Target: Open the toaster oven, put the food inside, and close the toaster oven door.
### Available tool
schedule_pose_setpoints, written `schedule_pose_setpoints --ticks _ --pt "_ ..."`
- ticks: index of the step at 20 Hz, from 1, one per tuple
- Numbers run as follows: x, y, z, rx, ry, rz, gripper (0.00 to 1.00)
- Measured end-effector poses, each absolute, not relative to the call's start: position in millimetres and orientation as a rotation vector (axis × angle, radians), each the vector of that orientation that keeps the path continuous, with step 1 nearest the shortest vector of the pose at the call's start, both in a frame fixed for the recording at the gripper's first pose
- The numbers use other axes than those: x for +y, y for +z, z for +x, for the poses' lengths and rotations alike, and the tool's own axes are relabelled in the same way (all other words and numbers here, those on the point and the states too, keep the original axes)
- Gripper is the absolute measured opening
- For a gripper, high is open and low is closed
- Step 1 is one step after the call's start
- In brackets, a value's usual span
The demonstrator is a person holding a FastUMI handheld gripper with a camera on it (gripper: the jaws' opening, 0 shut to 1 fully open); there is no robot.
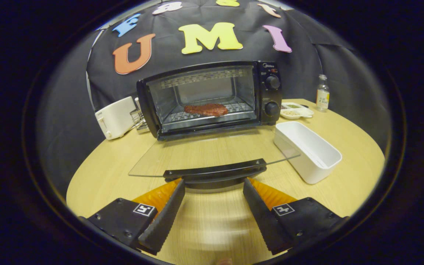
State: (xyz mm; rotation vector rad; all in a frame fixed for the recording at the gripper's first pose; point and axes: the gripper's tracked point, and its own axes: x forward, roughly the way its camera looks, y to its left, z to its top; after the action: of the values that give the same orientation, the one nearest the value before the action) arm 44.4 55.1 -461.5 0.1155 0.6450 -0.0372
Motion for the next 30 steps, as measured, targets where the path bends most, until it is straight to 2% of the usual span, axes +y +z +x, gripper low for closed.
schedule_pose_setpoints --ticks 7,19,24,27,30 --pt "58.7 -414.7 63.1 0.487 -0.015 0.087 1.00" --pt "62.0 -343.4 125.1 0.375 0.012 0.097 1.00" --pt "64.2 -324.8 159.3 0.359 -0.025 0.058 1.00" --pt "58.7 -298.8 182.8 0.331 -0.063 -0.027 1.00" --pt "64.4 -253.6 184.8 0.278 -0.040 -0.023 1.00"
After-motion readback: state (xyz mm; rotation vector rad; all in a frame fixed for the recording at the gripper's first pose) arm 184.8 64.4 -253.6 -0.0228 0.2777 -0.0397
